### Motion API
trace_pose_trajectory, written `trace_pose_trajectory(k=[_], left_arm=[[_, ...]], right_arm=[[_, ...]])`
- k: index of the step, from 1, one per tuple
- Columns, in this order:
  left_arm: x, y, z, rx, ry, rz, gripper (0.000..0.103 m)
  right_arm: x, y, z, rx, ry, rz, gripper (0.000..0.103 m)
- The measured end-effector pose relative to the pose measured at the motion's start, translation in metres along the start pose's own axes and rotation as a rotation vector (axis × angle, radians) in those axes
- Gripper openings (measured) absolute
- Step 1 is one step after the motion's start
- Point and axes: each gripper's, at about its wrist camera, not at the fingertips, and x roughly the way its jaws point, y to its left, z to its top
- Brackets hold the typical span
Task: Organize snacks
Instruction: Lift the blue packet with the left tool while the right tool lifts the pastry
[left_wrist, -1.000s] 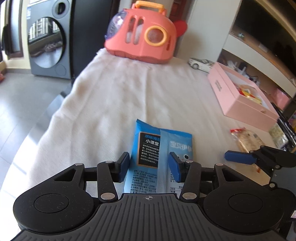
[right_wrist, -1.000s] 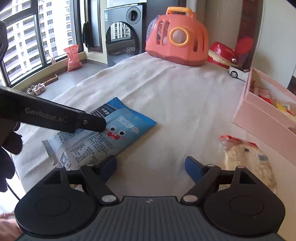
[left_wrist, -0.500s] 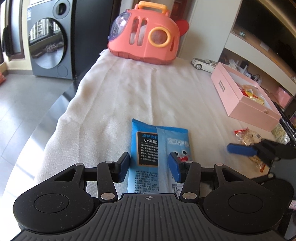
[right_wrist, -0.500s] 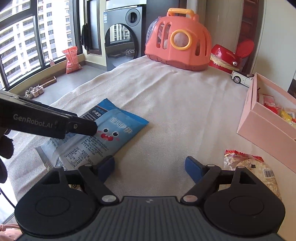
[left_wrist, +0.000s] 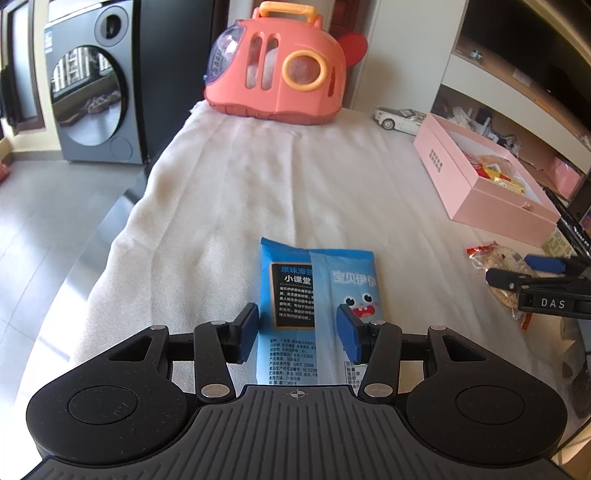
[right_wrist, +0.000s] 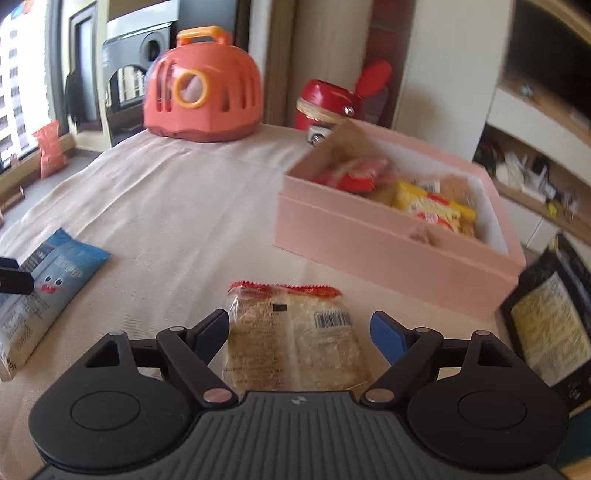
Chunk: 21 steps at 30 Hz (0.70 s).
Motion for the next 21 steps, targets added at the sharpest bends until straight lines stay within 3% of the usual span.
trace_pose_trajectory(k=[4,9,12,16,21], left_arm=[[-0.003,0.003,-0.001,-0.015,0.009,-0.008,0.051],[-0.016,-0.002,0.0,-0.008,-0.015,-0.037,0.051],[-0.018,-0.021,-0.002,0.078,-0.012,-0.019,0.051],[-0.005,-0.048,-0.011,0.203,0.027,0.033,0.053],[0.003,-0.066,-0.014,0.274,0.035,0.056,0.07]], right_arm=[[0.005,0.016,-0.007,0.001,0.024,0.091,0.084],[-0.002,0.062,-0.013,-0.123,0.0,0.195,0.084],[-0.003,0.076,-0.014,-0.17,-0.029,0.18,0.084],[0.0,0.062,-0.011,-0.131,-0.04,0.112,0.084],[0.007,0.027,-0.009,0.016,-0.029,0.113,0.085]])
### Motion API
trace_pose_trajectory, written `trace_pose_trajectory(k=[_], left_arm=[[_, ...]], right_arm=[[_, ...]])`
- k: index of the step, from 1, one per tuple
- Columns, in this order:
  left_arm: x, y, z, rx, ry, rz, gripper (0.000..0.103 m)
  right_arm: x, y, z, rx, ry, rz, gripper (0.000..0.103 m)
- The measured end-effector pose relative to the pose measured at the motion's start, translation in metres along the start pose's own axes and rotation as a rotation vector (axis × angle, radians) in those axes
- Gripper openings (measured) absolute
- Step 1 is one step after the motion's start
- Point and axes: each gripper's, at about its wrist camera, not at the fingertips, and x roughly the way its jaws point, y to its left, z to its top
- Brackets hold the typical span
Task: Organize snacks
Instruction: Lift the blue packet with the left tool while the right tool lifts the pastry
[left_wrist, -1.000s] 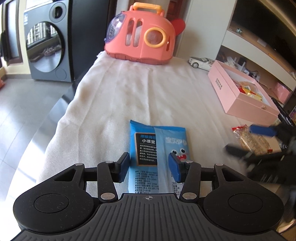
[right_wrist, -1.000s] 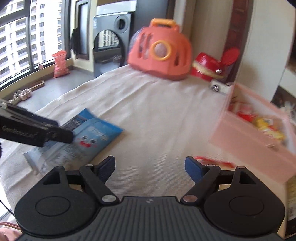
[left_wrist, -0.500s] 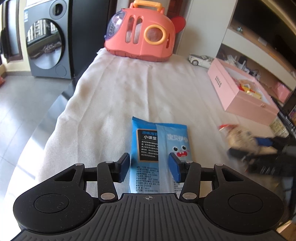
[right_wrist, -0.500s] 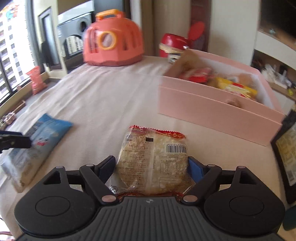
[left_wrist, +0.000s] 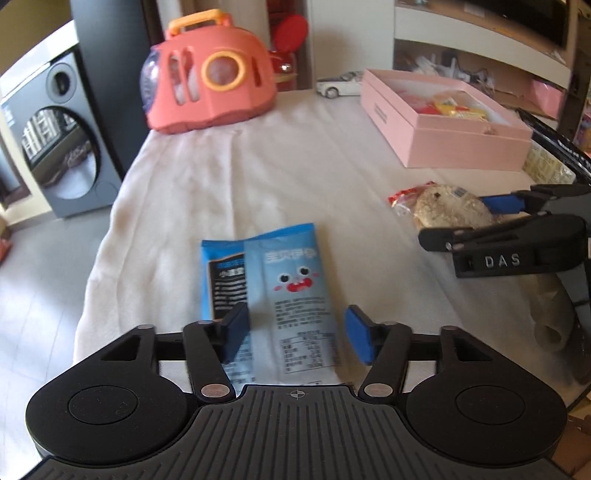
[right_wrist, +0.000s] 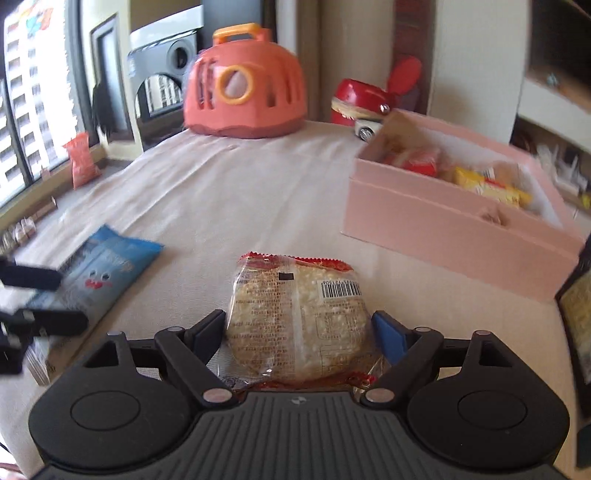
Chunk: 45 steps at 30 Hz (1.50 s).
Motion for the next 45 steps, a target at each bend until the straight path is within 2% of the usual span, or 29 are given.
trace_pose_trajectory(k=[5,10,13,15,18,21,28,37,42,45], left_arm=[[-0.001,0.009,0.0,-0.024,-0.011,-0.002,0.068],[-0.002,0.026,-0.001,-0.055,-0.019,0.09,0.065],[-0.001,0.031,-0.001,-0.089,-0.012,0.036,0.066],[0.0,0.03,0.0,-0.089,-0.015,0.007,0.073],[-0.001,0.03,0.0,-0.105,-0.03,0.0,0.072],[-0.002,0.034,0.0,-0.123,-0.035,0.036,0.068],[0.001,0.05,0.0,-0.146,-0.031,0.099,0.068],[0.004,0.064,0.0,-0.184,-0.053,0.049,0.069],[0.005,0.063,0.001,-0.186,-0.058,0.054,0.069],[0.005,0.064,0.002,-0.201,-0.053,0.006,0.071]], right_arm=[[0.002,0.01,-0.004,-0.043,-0.005,-0.041,0.086],[0.0,0.007,-0.005,-0.029,-0.001,-0.038,0.089],[-0.001,0.007,-0.005,-0.03,-0.001,-0.046,0.09],[0.0,0.007,-0.005,-0.026,0.001,-0.05,0.091],[0.0,0.007,-0.005,-0.025,0.001,-0.051,0.092],[0.0,0.006,-0.005,-0.023,0.002,-0.051,0.093],[0.0,0.007,-0.006,-0.018,0.003,-0.057,0.094],[0.0,0.007,-0.006,-0.019,0.003,-0.056,0.095],[0.0,0.007,-0.006,-0.019,0.003,-0.056,0.096],[0.001,0.007,-0.006,-0.019,0.004,-0.055,0.097]])
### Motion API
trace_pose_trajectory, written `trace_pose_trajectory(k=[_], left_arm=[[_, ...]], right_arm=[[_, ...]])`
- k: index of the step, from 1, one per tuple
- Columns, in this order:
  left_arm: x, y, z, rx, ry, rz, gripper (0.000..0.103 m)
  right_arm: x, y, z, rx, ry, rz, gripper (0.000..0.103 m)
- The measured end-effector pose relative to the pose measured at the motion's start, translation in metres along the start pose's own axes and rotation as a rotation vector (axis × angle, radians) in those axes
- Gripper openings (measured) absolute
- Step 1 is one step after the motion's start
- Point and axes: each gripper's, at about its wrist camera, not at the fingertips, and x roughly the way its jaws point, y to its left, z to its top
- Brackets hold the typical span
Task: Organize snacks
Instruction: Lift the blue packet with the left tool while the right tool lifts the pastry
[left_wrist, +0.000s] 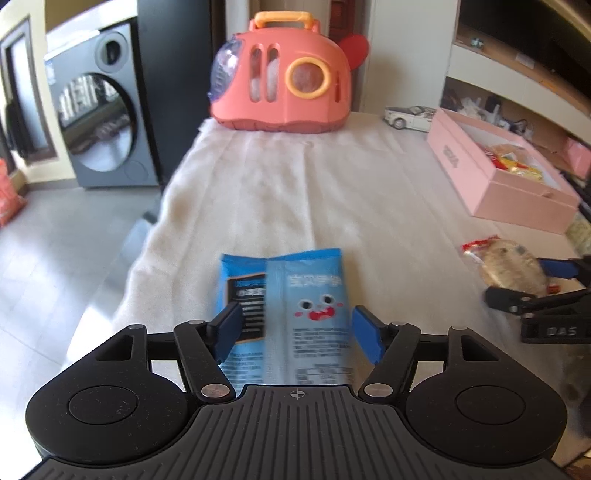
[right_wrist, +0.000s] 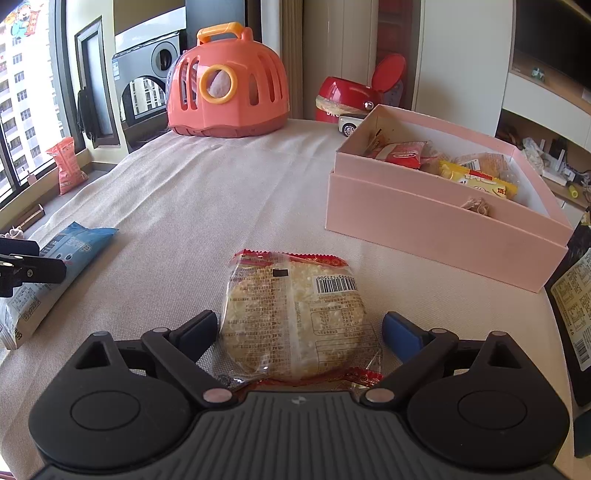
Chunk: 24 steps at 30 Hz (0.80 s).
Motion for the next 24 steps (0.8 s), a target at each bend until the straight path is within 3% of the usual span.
trace_pose_trajectory(k=[4,6,9,13,17,20,24], left_arm=[[-0.003,0.002,0.001,-0.032,0.0,-0.092,0.072],[-0.004,0.002,0.0,-0.017,-0.007,-0.071,0.067],[-0.005,0.005,-0.001,0.002,-0.03,0.019,0.067],[-0.001,0.013,-0.002,-0.026,0.003,-0.002,0.067],[0.003,0.008,-0.003,-0.008,0.016,-0.059,0.081],[0.01,-0.005,-0.007,0.066,0.026,-0.049,0.093],[0.014,-0.008,-0.011,0.102,0.04,-0.012,0.093]], right_arm=[[0.0,0.0,0.0,-0.001,0.001,0.0,0.097],[0.002,0.0,-0.001,-0.005,0.006,0.008,0.099],[0.004,-0.001,0.0,-0.017,0.023,0.029,0.103],[0.004,-0.001,0.0,-0.021,0.027,0.036,0.103],[0.004,-0.001,0.0,-0.021,0.027,0.038,0.103],[0.004,-0.001,0.0,-0.023,0.027,0.037,0.103],[0.003,-0.003,0.0,-0.025,0.027,0.042,0.103]])
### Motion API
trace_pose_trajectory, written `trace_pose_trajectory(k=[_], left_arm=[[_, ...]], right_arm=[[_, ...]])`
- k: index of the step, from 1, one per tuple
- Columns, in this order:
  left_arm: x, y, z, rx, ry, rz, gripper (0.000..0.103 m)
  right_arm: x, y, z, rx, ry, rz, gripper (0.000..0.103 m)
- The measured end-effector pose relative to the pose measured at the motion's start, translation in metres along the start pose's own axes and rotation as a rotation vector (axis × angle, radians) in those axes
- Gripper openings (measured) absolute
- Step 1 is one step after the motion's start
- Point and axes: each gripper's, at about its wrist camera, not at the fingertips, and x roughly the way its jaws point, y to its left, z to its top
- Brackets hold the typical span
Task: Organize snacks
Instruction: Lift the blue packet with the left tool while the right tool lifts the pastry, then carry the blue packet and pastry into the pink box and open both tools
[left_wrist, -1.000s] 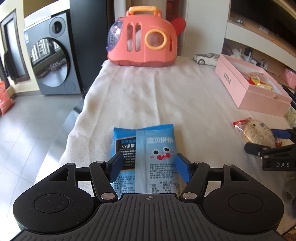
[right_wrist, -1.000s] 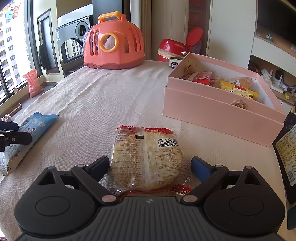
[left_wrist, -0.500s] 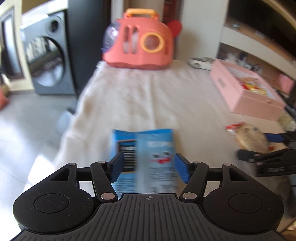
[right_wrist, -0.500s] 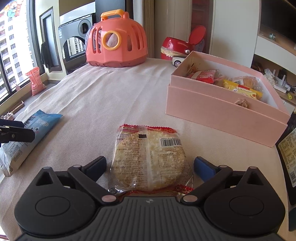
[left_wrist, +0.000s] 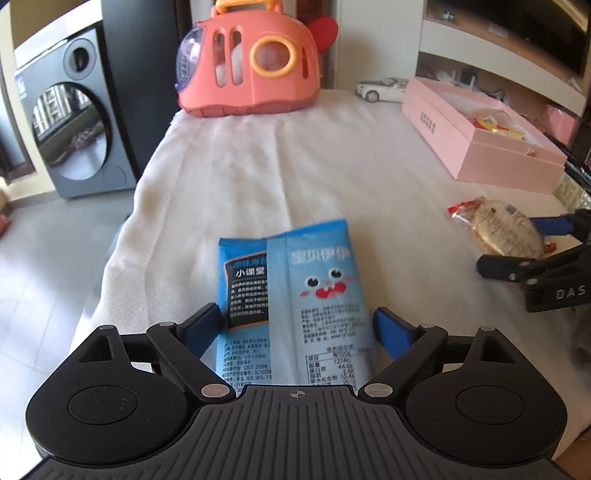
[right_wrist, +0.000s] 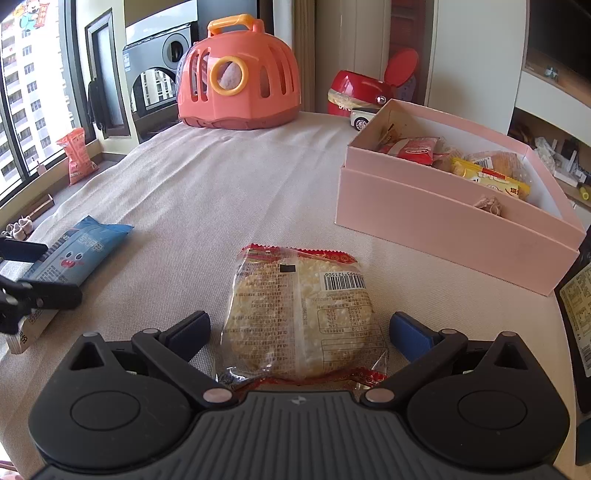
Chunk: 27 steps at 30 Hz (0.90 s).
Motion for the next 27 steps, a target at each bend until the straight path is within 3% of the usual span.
trace_pose_trajectory(k=[5,10,14,17,18,27], left_arm=[[-0.005,0.021,0.0,-0.111,-0.009,-0.06,0.09],[-0.006,0.012,0.002,-0.085,-0.019,-0.066,0.088],[-0.017,-0.003,0.004,-0.062,-0.037,-0.11,0.088],[-0.027,-0.023,0.004,-0.011,-0.046,-0.127,0.088],[-0.031,-0.03,0.004,0.005,-0.049,-0.137,0.088],[-0.05,-0.097,0.014,0.159,-0.094,-0.299,0.088]], right_arm=[[-0.01,-0.004,0.001,-0.007,-0.013,0.006,0.102],[-0.014,-0.004,0.014,-0.045,-0.042,-0.049,0.102],[0.002,-0.004,0.021,-0.047,0.033,-0.011,0.102],[0.004,-0.004,0.019,-0.034,0.056,0.006,0.089],[-0.001,-0.006,0.019,-0.029,0.059,0.019,0.078],[-0.093,-0.041,0.009,-0.048,-0.009,-0.02,0.078]])
